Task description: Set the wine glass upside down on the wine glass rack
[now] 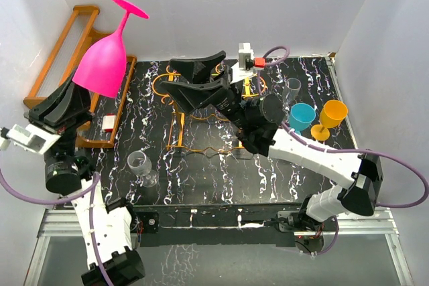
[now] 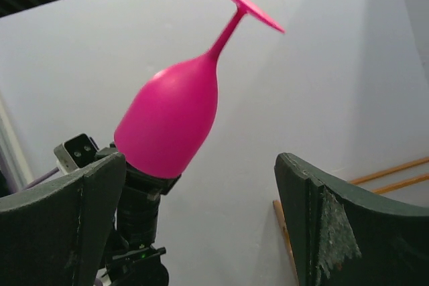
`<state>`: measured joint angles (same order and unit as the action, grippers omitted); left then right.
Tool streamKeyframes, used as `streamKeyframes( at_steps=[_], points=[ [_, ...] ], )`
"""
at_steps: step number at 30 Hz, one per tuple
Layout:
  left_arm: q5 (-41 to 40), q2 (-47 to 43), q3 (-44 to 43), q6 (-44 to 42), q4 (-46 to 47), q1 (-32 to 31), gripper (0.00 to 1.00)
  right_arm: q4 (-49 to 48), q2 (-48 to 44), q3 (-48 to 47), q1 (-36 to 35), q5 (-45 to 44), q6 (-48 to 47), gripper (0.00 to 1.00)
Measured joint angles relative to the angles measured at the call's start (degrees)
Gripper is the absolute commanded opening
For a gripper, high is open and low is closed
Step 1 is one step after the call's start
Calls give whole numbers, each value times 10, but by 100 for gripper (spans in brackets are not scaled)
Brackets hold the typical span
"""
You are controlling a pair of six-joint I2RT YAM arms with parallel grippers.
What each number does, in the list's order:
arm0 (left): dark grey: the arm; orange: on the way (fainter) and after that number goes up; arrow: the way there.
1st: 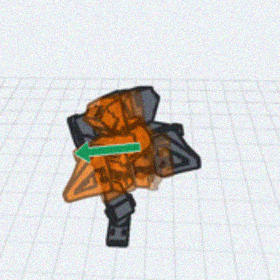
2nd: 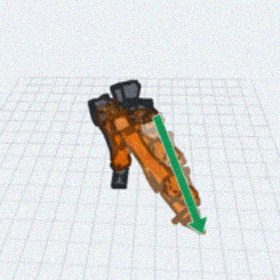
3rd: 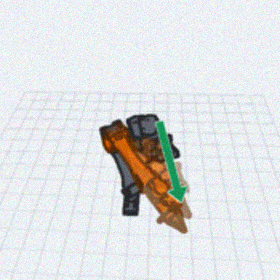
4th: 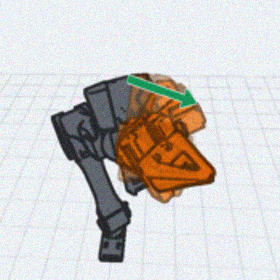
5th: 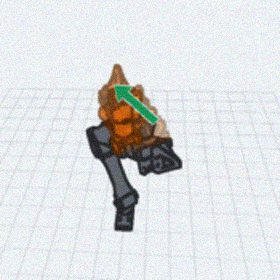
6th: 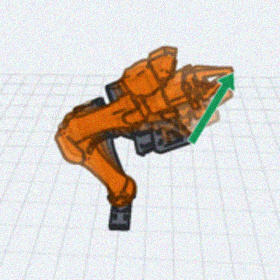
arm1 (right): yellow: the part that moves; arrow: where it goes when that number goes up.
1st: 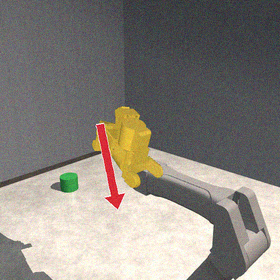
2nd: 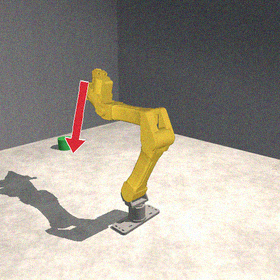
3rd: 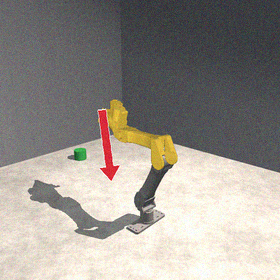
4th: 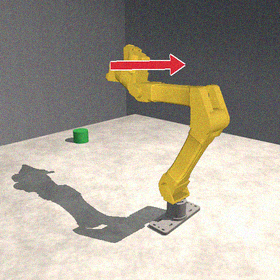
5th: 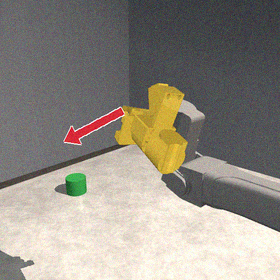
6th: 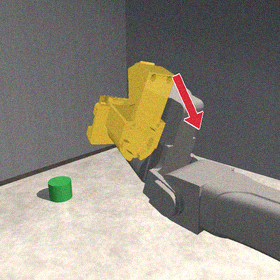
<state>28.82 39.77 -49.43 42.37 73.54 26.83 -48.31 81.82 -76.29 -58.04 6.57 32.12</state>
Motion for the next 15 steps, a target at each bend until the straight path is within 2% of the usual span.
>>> streamKeyframes(
  at_steps=[10, 15],
  points=[
    [77, 104, -14, 162, 9, -5, 0, -85, -10, 12, -7, -99, -46, 97],
    [95, 150, -27, 157, -50, -76, 0, -106, 6, 12, -7, -125, -50, 98]
  ],
)
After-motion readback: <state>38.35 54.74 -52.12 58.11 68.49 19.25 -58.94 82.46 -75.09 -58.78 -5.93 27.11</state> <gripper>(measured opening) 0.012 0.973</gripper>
